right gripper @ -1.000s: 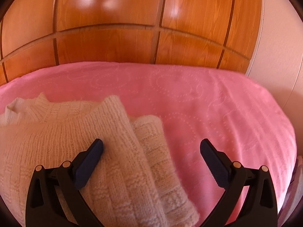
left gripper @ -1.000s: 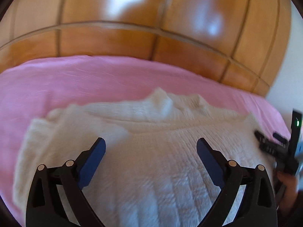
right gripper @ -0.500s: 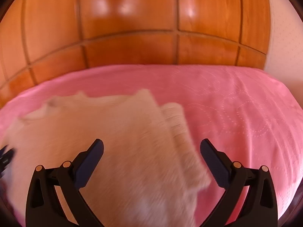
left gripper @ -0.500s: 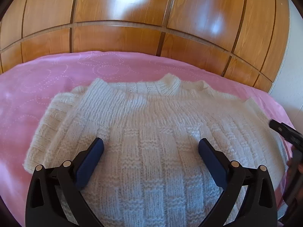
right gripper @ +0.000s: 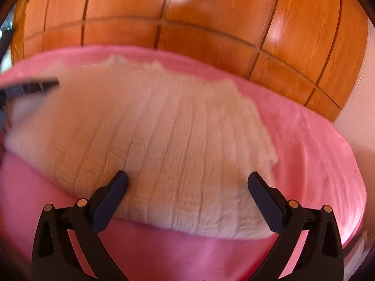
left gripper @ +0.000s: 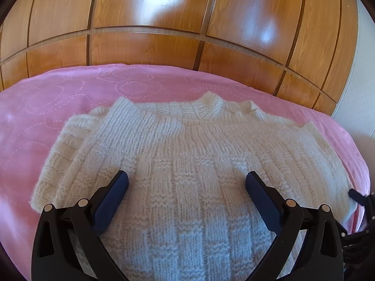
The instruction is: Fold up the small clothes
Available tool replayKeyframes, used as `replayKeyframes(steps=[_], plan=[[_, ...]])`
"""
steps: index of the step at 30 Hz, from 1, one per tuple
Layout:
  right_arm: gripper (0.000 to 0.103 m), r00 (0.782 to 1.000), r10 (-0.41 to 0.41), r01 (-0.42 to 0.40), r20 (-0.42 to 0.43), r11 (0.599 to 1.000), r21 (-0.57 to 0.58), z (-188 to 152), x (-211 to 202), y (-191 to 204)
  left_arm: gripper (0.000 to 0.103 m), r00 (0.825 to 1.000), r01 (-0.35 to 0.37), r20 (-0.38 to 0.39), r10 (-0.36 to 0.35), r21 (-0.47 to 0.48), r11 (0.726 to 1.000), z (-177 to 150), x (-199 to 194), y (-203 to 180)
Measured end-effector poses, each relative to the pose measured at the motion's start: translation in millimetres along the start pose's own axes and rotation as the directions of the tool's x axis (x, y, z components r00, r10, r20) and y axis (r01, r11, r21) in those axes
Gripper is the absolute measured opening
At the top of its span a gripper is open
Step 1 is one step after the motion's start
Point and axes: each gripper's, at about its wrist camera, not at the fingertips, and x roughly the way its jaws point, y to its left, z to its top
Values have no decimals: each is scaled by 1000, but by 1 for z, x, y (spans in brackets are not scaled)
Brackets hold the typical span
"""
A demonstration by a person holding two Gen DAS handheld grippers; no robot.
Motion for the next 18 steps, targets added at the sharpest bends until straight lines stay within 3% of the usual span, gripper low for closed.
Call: replayKeyframes(steps=[4, 8, 13, 15, 16, 18], plan=[[101, 1000, 25, -25, -4, 996, 88, -4, 5, -8, 99, 1000, 18, 26, -17, -45, 999, -1, -22, 10], [101, 1000, 20, -22, 24, 996, 84, -8, 3, -8, 99, 994, -43, 98, 58, -148, 988, -3, -51, 43], [101, 999, 13, -18, 44, 996, 92, -12, -2, -5, 99, 988, -125, 40, 147, -338, 933, -9, -60, 98], [101, 999, 14, -19, 48, 995, 94, -13, -3, -6, 99, 991, -120, 0, 132, -422, 899, -16, -55, 118], [101, 999, 14, -19, 49, 995, 95, -13, -3, -6, 99, 994, -105, -13, 110, -436, 894, -18, -53, 122], [101, 999, 16, -20, 51, 995, 97, -13, -3, -7, 99, 997, -81, -18, 80, -409, 909, -18, -48, 121]])
